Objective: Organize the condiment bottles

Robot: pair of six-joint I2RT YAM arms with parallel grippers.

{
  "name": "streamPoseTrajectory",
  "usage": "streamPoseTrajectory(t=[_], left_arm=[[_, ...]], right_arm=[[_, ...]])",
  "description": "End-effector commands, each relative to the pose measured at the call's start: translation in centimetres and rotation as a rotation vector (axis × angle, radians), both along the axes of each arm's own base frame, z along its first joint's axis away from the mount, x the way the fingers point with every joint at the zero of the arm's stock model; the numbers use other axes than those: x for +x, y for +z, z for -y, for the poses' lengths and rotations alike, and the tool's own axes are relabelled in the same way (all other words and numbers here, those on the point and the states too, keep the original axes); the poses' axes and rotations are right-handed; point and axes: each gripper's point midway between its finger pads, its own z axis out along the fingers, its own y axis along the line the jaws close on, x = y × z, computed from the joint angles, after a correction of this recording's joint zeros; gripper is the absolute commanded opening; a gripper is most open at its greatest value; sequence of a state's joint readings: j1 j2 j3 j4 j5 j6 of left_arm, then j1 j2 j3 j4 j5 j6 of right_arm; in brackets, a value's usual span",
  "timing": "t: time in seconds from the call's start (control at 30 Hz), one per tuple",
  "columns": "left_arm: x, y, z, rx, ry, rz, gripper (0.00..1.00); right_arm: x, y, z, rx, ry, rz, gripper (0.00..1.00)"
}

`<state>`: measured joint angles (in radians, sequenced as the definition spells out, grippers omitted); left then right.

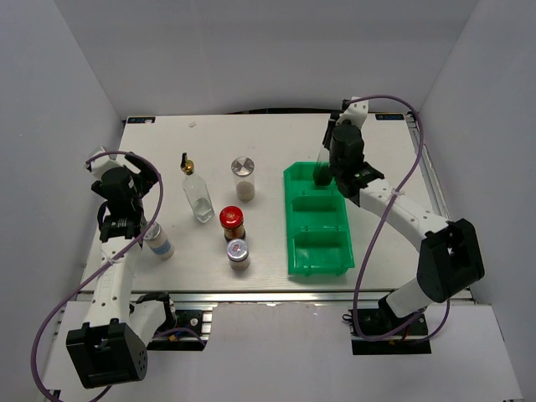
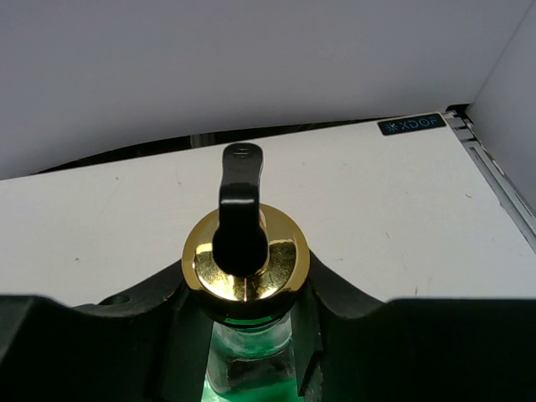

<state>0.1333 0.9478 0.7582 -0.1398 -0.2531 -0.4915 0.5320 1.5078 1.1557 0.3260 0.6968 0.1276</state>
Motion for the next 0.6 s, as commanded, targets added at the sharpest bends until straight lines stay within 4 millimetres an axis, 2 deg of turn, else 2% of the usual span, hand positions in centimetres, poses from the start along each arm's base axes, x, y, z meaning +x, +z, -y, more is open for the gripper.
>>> streamPoseTrajectory(t=[0.0, 0.37, 0.57], left_arm=[[-0.1, 1.1, -0.1, 0.003, 0.011, 0.019, 0.98], [0.0, 0.8, 0.0, 0.001, 0.008, 0.008, 0.98], [0.0, 1.0, -0.1, 0.004, 0.011, 0.011, 0.98]], right_arm=[[-0.2, 5.0, 1.2, 0.132, -0.094, 0.179, 0.0], [0.3, 2.9, 0.7, 0.106, -0.112, 0.136, 0.01], [0.4, 2.0, 0.5, 0.095, -0.126, 0.122, 0.12]])
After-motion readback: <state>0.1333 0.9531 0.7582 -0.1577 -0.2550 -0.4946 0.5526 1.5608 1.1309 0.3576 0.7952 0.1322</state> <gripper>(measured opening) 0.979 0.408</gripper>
